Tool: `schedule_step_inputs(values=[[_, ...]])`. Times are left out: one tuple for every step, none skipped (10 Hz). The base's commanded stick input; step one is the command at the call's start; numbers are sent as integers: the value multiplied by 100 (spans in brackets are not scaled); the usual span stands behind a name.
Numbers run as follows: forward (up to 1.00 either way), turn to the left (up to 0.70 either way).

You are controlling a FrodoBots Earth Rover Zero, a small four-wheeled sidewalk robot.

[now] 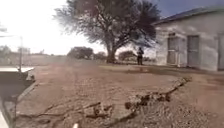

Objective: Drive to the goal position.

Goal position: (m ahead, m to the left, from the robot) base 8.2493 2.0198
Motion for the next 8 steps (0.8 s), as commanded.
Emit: schedule_step_inputs(values=[[70, 0], [70, 0], [70, 0], [70, 0], [70, 0], [70, 0], [70, 0], [70, 0]])
